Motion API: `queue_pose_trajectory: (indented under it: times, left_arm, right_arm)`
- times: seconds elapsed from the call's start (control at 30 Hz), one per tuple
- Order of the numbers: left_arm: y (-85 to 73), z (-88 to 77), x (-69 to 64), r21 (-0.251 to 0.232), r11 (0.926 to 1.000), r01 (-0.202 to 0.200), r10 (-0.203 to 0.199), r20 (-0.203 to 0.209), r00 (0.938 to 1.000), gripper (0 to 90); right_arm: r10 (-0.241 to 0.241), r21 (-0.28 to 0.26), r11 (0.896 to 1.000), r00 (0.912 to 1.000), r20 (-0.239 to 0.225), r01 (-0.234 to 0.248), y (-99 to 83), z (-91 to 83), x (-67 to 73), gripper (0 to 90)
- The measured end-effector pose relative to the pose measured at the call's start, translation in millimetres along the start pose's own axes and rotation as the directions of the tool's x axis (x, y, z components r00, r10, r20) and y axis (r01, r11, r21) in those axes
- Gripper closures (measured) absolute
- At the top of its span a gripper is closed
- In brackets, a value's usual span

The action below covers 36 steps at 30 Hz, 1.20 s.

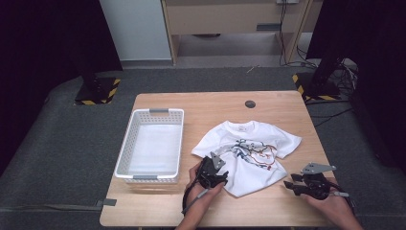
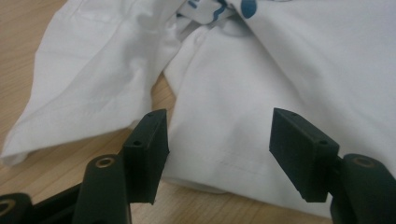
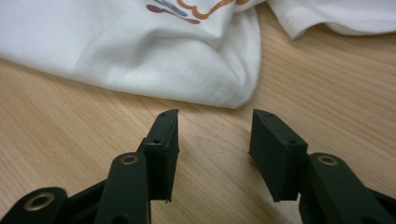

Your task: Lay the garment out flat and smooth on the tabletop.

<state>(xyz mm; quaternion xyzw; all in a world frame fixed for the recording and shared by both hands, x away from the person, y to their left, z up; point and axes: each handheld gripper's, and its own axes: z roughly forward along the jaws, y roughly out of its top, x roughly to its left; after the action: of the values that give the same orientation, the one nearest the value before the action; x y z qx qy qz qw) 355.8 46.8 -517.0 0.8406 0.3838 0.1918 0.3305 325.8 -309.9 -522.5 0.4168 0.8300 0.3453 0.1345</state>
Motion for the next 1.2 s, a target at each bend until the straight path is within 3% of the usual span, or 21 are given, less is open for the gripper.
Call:
queue_pose_trajectory:
  times: [0.07, 0.27, 0.43, 0.53, 0.63, 0.7, 0.8, 0.9, 1.07, 1.2]
  left_arm:
    - [-3.4, 1.4, 4.1, -0.003, 0.9999, 0.015, -0.015, -0.007, 0.9999, 35.8]
    - [-12.6, 0.7, 10.2, -0.004, 0.9989, 0.046, -0.046, 0.026, 0.9986, 40.5]
    - [-13.3, 1.6, 10.6, 0.000, 0.9994, 0.035, -0.035, 0.050, 0.9981, 45.7]
    - [-13.4, 2.9, 10.5, -0.009, 0.9984, 0.055, -0.054, 0.081, 0.9952, 54.7]
    - [-13.9, 2.3, 7.6, -0.016, 0.9991, 0.040, -0.039, 0.092, 0.9950, 64.5]
    - [-13.2, 1.5, 4.4, -0.014, 0.9997, 0.021, -0.020, 0.095, 0.9952, 70.7]
    - [-12.7, 1.8, 1.7, -0.016, 0.9995, 0.027, -0.025, 0.106, 0.9941, 78.4]
    - [-12.3, -1.4, -0.2, -0.016, 0.9994, 0.031, -0.029, 0.117, 0.9927, 79.6]
    - [-7.7, -21.3, -1.6, -0.051, 0.9981, 0.035, -0.027, 0.143, 0.9893, 79.2]
    - [-1.5, -42.1, -0.4, -0.086, 0.9950, 0.051, -0.037, 0.161, 0.9863, 79.6]
  right_arm:
    - [-0.004, 0.000, 1.000, 1.0000, -0.006, 0.004, 0.4, 2.8, 1.8, 50.1]
    - [0.010, 0.004, 1.000, 1.0000, 0.000, -0.010, 3.7, 9.1, 1.0, 42.5]
    - [0.005, -0.003, 1.000, 1.0000, 0.005, -0.005, 8.7, 14.8, 1.8, 44.2]
    - [-0.016, -0.002, 1.000, 0.9999, 0.003, 0.016, 12.7, 18.6, 6.4, 47.4]
    - [-0.032, -0.008, 0.999, 0.9995, 0.004, 0.032, 15.5, 21.9, 9.9, 58.6]
    - [-0.041, -0.011, 0.999, 0.9992, 0.000, 0.041, 16.9, 23.1, 11.3, 71.8]
    - [-0.025, -0.019, 1.000, 0.9996, -0.012, 0.024, 18.5, 25.7, 12.7, 85.0]
    - [-0.028, -0.025, 0.999, 0.9993, -0.023, 0.028, 19.8, 26.4, 15.6, 87.4]
    - [0.010, -0.081, 0.997, 0.9978, -0.066, -0.015, 23.4, 1.3, 14.7, 87.4]
    - [0.025, -0.118, 0.993, 0.9985, -0.049, -0.030, 18.1, -26.5, 6.3, 87.5]
